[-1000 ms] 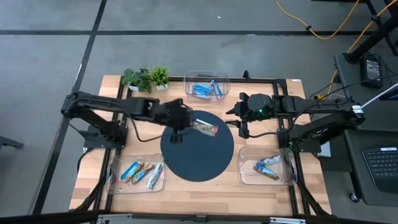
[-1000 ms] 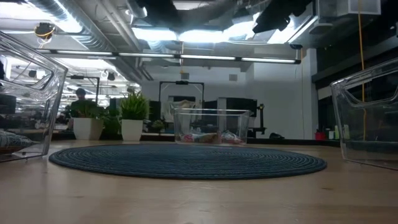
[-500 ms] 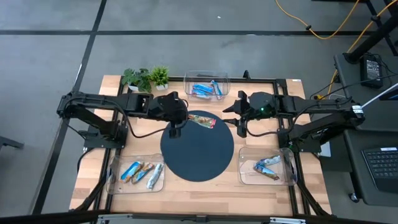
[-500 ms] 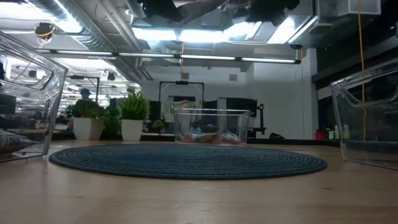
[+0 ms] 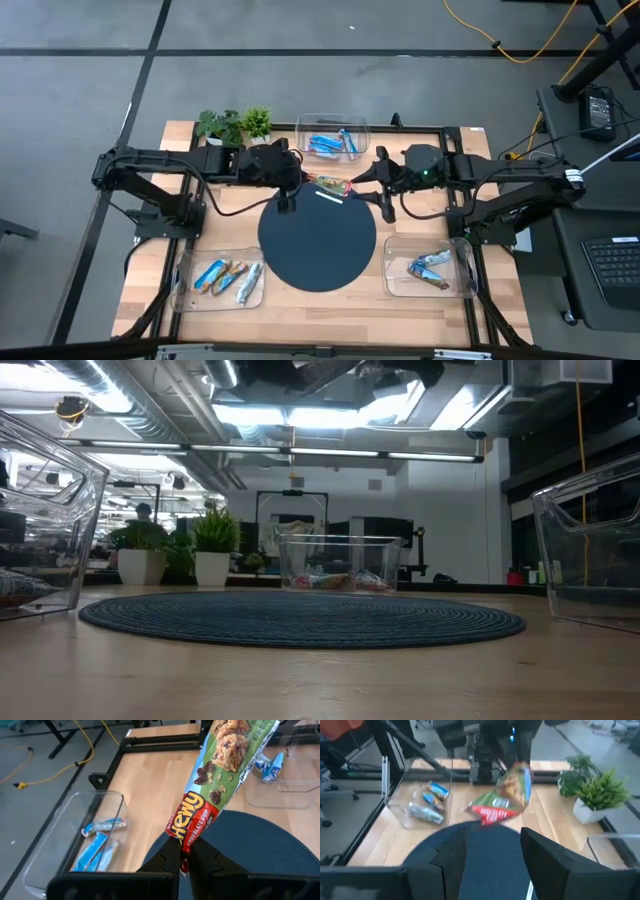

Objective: Pick and place Granola Bars by type
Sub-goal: Put the red granola bar into the top transparent bin

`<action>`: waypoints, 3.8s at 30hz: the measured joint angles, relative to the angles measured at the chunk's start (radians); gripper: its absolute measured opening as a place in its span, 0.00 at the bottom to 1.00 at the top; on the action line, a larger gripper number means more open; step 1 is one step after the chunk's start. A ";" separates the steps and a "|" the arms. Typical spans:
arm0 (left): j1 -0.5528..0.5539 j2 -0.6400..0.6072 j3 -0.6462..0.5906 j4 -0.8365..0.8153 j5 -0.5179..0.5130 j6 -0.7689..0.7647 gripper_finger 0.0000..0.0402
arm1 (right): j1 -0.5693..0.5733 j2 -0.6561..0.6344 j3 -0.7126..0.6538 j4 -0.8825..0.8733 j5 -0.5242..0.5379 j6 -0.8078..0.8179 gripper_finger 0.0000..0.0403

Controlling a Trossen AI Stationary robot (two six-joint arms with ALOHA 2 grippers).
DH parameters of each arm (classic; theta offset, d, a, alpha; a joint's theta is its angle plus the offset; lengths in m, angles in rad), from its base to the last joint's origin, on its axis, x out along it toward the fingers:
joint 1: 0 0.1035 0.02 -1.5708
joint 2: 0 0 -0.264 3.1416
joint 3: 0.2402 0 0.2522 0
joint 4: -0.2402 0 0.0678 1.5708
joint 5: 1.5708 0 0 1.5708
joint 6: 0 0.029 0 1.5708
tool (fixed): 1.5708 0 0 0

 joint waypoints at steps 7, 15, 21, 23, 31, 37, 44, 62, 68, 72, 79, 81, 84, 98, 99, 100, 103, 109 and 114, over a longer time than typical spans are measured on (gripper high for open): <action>0.000 0.001 0.000 0.004 0.002 0.017 0.02 | -0.002 0.034 0.001 0.078 -0.019 0.013 0.47; 0.000 0.001 0.000 0.013 -0.001 0.017 0.02 | -0.021 0.087 0.001 0.125 -0.117 0.056 0.47; 0.000 0.001 0.000 0.014 -0.001 0.011 0.02 | -0.021 0.103 0.001 0.130 -0.106 0.047 0.46; 0.000 0.001 0.000 0.014 -0.001 0.010 0.02 | -0.022 0.103 0.001 0.131 -0.102 0.030 0.44; 0.000 0.001 0.000 0.017 -0.002 0.017 0.02 | -0.022 0.103 0.001 0.134 -0.076 0.026 0.31; 0.000 0.001 0.000 0.034 -0.002 0.027 0.02 | -0.051 0.103 0.001 0.126 -0.096 0.062 0.36; 0.000 0.001 -0.001 0.068 0.000 0.038 0.02 | -0.103 0.103 0.000 0.102 -0.268 0.173 0.62; 0.000 0.001 -0.001 0.129 -0.035 0.079 0.02 | -0.103 0.103 0.000 0.097 -0.264 0.187 0.60; 0.000 0.001 -0.001 0.130 -0.055 0.080 0.02 | -0.103 0.103 0.000 0.097 -0.262 0.184 0.47; 0.000 0.001 -0.001 0.130 -0.056 0.079 0.02 | -0.103 0.103 0.000 0.098 -0.262 0.170 0.33; 0.000 0.001 -0.001 0.130 -0.091 0.080 0.04 | -0.105 0.103 0.000 0.106 -0.257 0.128 0.05; 0.000 0.001 -0.001 0.130 -0.095 0.079 0.06 | -0.106 0.103 0.000 0.118 -0.257 0.127 0.04; -0.001 0.001 -0.001 0.130 -0.116 0.080 0.10 | -0.107 0.103 0.000 0.138 -0.236 0.129 0.06; -0.002 -0.004 0.246 -0.085 -0.133 0.098 0.45 | -0.151 0.103 0.046 0.065 -0.207 0.117 0.04; -0.002 -0.004 0.246 -0.088 -0.133 0.087 0.46 | -0.152 0.103 0.052 0.054 -0.205 0.108 0.03; -0.002 -0.003 0.246 -0.094 -0.132 0.075 0.47 | -0.153 0.103 0.057 0.041 -0.204 0.099 0.03; -0.002 -0.003 0.245 -0.130 -0.132 0.033 0.49 | -0.153 0.103 0.081 -0.029 -0.157 0.066 0.03; -0.002 0.000 0.204 -0.149 -0.093 -0.044 0.47 | -0.170 0.103 0.190 -0.268 -0.042 -0.022 0.03; -0.002 0.017 0.200 -0.145 -0.060 -0.044 0.46 | -0.273 0.103 0.350 -0.411 -0.041 -0.076 0.03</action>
